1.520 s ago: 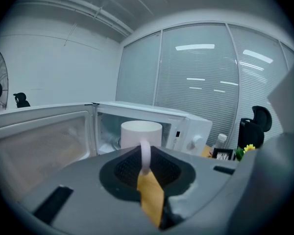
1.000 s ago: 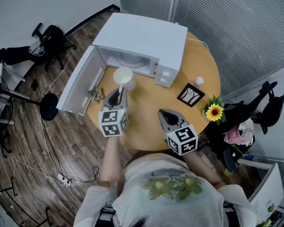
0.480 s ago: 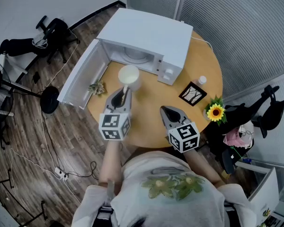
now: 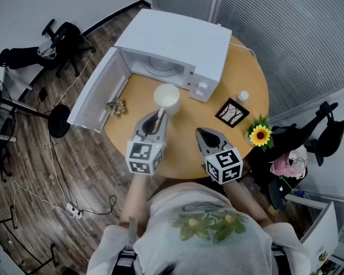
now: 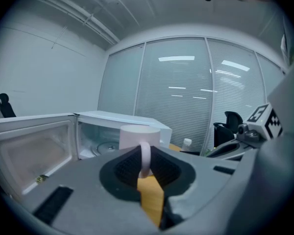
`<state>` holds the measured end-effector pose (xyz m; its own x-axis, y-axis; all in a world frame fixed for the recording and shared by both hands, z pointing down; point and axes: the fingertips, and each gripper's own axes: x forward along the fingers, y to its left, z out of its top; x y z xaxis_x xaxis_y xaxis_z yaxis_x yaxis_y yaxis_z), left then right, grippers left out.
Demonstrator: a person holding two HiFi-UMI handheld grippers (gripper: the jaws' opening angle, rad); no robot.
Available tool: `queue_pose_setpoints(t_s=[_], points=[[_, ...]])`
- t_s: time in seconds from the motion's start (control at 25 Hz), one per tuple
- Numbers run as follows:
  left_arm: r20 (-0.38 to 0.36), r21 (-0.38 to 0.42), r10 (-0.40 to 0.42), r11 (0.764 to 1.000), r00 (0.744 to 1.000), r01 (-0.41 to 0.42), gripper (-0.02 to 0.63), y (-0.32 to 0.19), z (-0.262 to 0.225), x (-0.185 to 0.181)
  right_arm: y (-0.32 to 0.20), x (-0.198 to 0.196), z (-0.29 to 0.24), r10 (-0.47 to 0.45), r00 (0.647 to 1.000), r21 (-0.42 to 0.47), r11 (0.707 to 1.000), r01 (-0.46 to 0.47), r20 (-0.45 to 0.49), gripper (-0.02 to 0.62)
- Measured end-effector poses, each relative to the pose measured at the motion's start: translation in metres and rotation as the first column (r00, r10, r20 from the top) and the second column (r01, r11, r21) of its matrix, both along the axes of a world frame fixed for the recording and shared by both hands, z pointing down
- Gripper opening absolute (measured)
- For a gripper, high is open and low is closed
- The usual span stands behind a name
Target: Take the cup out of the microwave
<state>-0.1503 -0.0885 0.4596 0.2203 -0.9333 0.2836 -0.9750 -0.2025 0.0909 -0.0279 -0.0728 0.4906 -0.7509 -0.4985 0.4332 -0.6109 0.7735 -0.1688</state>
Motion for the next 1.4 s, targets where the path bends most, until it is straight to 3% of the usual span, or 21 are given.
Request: queue_pose_setpoints(t_s=[0.6,1.4], points=[[-0.003,-0.051,0.126,0.991,0.992,-0.125,0.051,-0.016,0.024,0.039,-0.015,0.022,0.011,0.078,0.997,-0.019,0.997,-0.078,-0.007,0.017],[-0.006,-0.135,0.297,0.946,0.955,-0.295,0.051,-0.021,0.081,0.078,-0.033,0.038,0.029,0.149,0.988,-0.046,0.988,-0.151,-0.043,0.017]])
